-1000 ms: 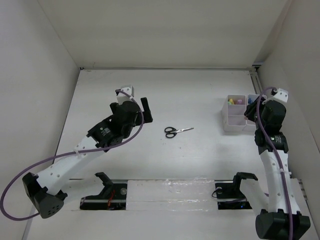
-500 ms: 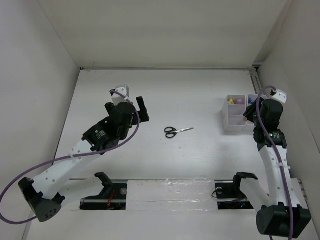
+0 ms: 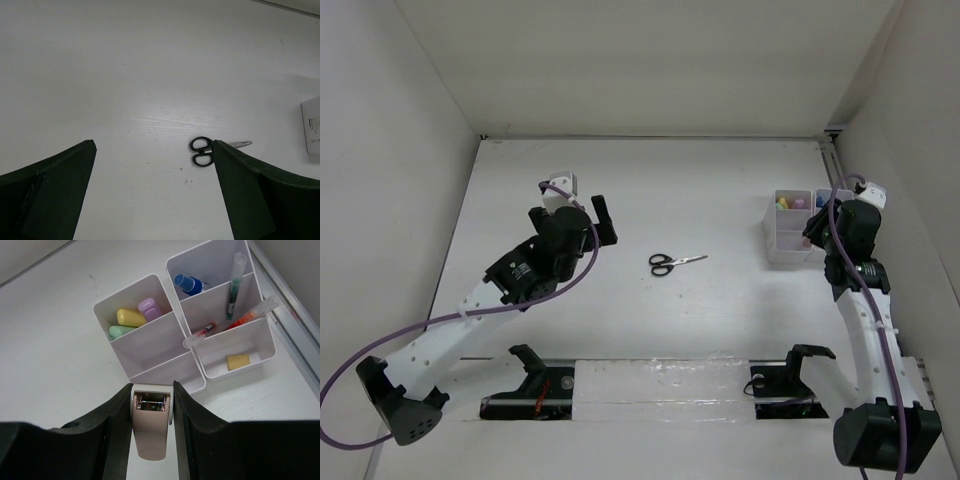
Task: Sort the stationery into containers
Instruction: Place the stapler in the storage box.
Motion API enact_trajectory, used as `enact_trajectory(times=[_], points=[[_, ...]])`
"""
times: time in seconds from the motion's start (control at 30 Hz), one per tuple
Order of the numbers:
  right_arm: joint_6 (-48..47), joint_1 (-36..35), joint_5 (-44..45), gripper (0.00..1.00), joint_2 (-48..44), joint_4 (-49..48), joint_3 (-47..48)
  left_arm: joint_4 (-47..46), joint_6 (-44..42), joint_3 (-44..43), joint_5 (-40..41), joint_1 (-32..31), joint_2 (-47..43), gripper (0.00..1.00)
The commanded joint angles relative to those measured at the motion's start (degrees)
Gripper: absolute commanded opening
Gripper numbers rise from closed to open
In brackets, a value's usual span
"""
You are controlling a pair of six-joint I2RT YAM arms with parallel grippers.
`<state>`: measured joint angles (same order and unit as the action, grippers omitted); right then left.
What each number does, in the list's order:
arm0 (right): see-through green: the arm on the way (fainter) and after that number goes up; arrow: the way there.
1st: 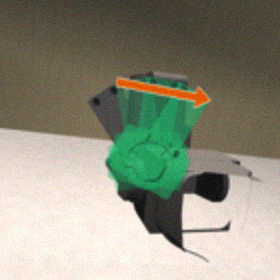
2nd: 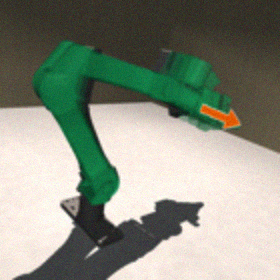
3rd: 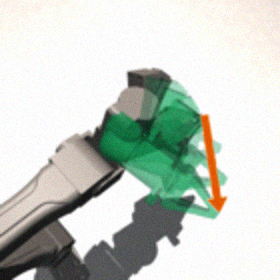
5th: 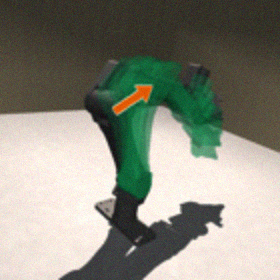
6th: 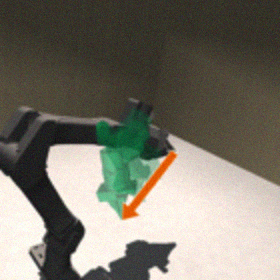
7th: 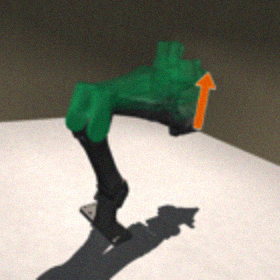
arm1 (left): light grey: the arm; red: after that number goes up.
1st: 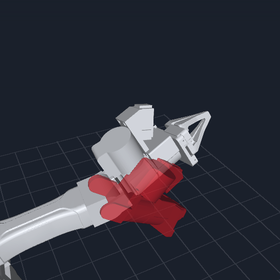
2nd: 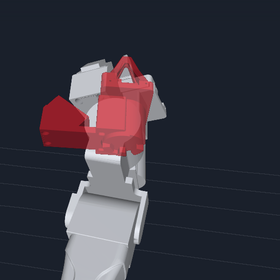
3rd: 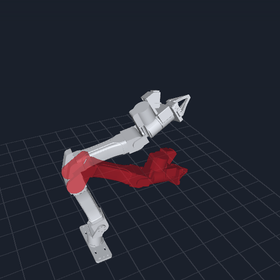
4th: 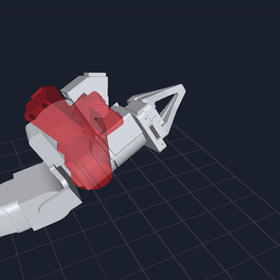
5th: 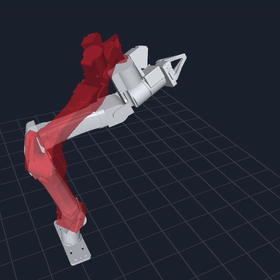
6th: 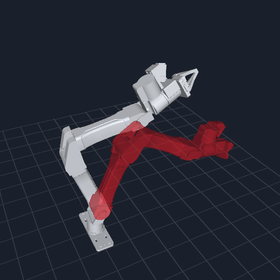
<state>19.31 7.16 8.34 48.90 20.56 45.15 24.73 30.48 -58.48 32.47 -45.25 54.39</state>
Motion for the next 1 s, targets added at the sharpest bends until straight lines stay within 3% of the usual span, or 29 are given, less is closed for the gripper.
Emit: enact_trajectory(times=[0.0, 0.97], points=[[0.46, 0.4, -0.6, 0.0, 0.67, -2.99, 0.29, 0.14, -0.16, -0.14, 1.72, 0.08, 0.8, 1.0], [-0.06, 0.4, -8.42, 0.0, -2.67, -7.72, -1.46, -0.39, -0.68, -0.14, 1.19, 0.08, 0.8, 1.0]])
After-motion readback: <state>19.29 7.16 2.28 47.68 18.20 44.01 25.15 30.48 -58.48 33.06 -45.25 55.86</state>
